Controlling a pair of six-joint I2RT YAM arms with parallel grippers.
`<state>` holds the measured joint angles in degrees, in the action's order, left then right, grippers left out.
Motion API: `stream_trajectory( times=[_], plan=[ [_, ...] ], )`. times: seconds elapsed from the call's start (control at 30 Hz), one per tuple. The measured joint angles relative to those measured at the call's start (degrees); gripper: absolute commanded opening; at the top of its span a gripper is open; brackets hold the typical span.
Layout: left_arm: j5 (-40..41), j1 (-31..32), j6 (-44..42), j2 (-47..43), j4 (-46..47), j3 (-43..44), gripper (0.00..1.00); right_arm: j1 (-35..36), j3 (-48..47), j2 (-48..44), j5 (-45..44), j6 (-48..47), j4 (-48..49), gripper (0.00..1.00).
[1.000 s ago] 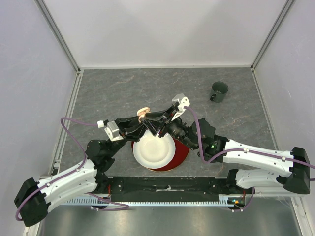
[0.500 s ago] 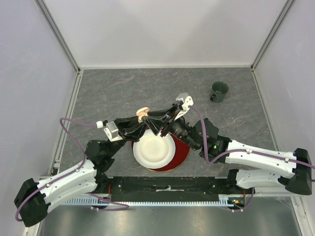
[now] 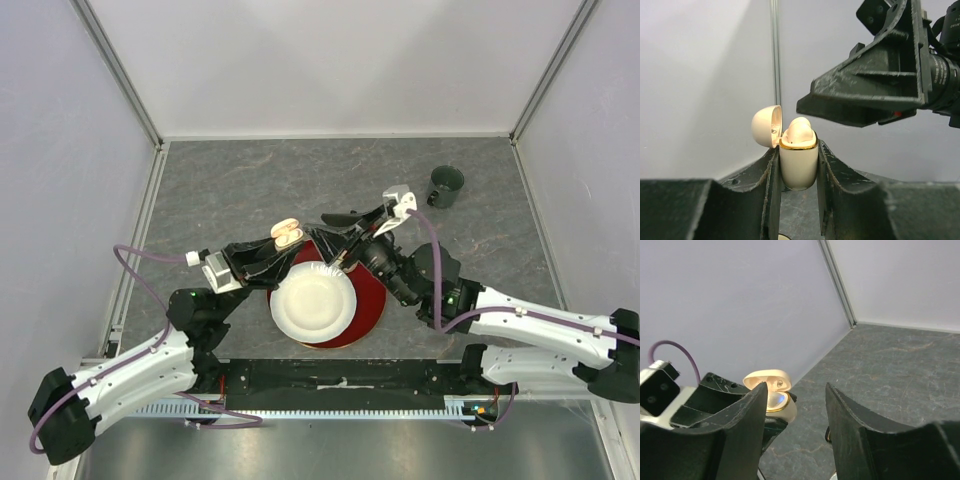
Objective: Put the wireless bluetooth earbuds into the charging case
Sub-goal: Place the earbud in the charging case, then close the charging case.
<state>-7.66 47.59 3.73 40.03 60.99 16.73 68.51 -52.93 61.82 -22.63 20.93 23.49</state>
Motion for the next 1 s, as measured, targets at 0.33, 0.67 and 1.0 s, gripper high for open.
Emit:
stream_trajectory(
  times=[0.33,0.67,1.0],
  plan=[
    [0.07,0.00,0.00,-2.45,-4.15,0.00,0.02,-0.04,-1.88,-3.43,-4.20,1.25,-4.96,0.89],
    [-0.68,0.00,0.00,-5.05,-9.55,0.00,0.02,-9.33,-17.64,2.73,-3.87,2.93,-25.07,0.98],
    [-3.98,0.00,0.00,-4.83,-12.37,0.07,0.02,-21.75,-24.06,7.39,15.02,8.02,-35.76,0.98]
  ],
)
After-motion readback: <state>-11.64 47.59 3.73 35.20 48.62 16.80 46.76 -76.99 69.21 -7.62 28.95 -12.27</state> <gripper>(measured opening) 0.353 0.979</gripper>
